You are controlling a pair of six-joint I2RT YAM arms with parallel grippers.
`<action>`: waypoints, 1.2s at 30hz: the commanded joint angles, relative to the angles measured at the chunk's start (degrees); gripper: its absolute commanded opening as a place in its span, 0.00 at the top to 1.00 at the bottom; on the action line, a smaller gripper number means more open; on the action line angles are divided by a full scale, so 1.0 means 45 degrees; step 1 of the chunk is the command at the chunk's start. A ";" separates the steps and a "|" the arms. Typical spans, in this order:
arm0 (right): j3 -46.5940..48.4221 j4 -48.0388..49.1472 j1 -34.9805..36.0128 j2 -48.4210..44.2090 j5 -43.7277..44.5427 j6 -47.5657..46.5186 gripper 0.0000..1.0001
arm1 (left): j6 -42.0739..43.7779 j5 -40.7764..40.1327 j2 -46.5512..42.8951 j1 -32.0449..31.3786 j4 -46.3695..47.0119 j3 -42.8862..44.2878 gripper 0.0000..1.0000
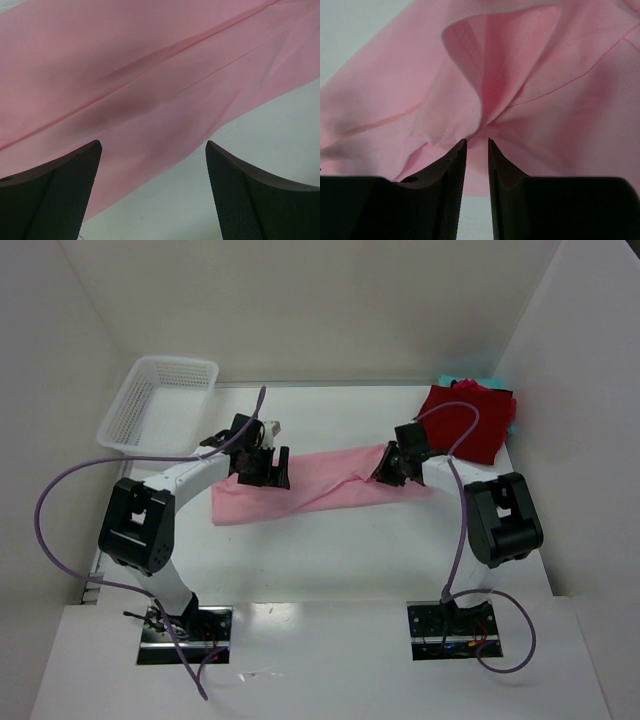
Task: Fold and stack the t-shirts
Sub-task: Fold the other side of the tshirt into a rectangle
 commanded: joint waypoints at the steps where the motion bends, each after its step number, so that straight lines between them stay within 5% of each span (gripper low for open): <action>1: 0.0681 0.0591 0.0157 0.0695 0.0103 -0.0054 0.71 | 0.0485 -0.0925 0.0628 -0.0152 -0.0342 0.0633 0.08; 18: 0.3202 0.0846 0.0274 0.3000 0.0085 -0.0171 0.76 | -0.0219 -0.1649 0.1723 -0.0152 -0.0968 0.1043 0.08; 36: 0.5409 0.1686 0.0390 0.4465 0.0046 -0.0288 0.71 | -0.0336 -0.2157 0.1490 -0.0152 -0.1085 0.0790 0.07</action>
